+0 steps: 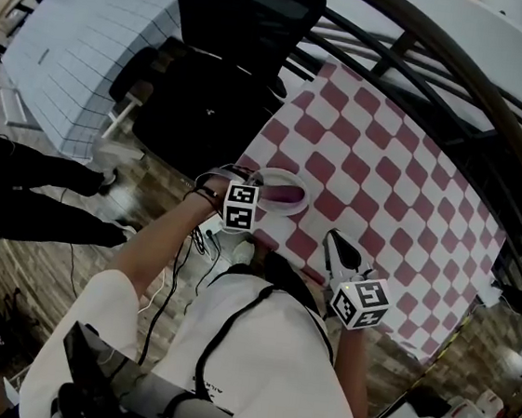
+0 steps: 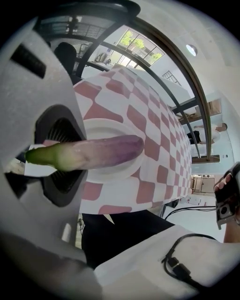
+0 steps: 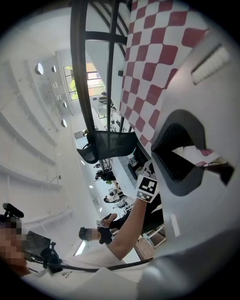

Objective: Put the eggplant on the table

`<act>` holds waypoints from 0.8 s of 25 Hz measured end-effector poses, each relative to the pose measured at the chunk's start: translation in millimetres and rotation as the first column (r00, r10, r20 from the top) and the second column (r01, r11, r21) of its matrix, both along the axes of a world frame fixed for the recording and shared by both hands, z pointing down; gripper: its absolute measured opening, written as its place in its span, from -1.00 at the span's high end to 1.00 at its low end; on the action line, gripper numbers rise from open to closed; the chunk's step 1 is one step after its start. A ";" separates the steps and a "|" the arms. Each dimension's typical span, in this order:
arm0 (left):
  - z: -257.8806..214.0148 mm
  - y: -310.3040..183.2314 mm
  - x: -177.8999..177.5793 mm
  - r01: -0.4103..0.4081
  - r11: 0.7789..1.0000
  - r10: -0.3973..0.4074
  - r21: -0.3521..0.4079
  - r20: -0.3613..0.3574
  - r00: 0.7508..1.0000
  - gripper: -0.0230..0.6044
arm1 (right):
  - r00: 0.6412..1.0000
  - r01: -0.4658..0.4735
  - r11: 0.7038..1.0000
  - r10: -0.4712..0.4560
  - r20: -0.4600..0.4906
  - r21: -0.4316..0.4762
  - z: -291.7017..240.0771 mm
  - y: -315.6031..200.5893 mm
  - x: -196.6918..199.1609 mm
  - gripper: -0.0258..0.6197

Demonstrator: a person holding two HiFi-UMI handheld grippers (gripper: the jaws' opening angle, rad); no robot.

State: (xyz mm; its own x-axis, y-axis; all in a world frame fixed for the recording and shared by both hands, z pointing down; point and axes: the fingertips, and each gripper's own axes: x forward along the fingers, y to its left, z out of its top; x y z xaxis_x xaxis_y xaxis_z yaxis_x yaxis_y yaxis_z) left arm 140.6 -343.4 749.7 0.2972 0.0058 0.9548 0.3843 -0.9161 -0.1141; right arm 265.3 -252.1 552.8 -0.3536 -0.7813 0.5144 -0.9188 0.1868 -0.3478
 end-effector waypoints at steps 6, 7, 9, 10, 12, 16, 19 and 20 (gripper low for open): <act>3.7 -2.1 -1.0 -0.002 1.000 0.002 0.017 0.016 1.000 0.52 | 1.000 -0.010 1.000 0.010 0.002 0.002 0.0 3.6 6.3 0.90; 3.5 -2.0 -0.9 -0.001 1.000 0.001 0.019 0.016 1.000 0.52 | 1.000 -0.011 1.000 0.011 0.002 0.001 0.3 4.7 6.8 0.90; 3.5 -1.6 -1.2 0.001 1.000 -0.001 0.022 0.018 1.000 0.52 | 1.000 -0.012 1.000 0.012 0.003 0.001 0.6 6.7 7.1 0.90; 3.6 -1.7 -1.4 0.002 1.000 -0.002 0.024 0.018 1.000 0.52 | 1.000 -0.013 1.000 0.013 0.003 0.001 0.6 7.1 7.1 0.90; 3.8 -2.2 -1.4 0.005 1.000 -0.005 0.026 0.017 1.000 0.52 | 1.000 -0.013 1.000 0.013 0.003 0.002 0.5 7.1 7.5 0.90; 3.7 -2.7 -2.2 0.019 1.000 -0.019 0.023 0.015 1.000 0.46 | 1.000 -0.014 1.000 0.014 0.001 0.006 -0.2 7.6 7.6 0.90; 3.0 -1.8 -2.4 0.028 0.999 -0.028 0.017 0.012 1.000 0.43 | 1.000 -0.014 1.000 0.014 -0.001 0.006 -0.2 9.6 8.2 0.90; 2.7 -1.7 -2.6 0.029 0.999 -0.029 0.015 0.011 1.000 0.42 | 1.000 -0.015 1.000 0.015 -0.001 0.006 -0.2 9.8 8.6 0.90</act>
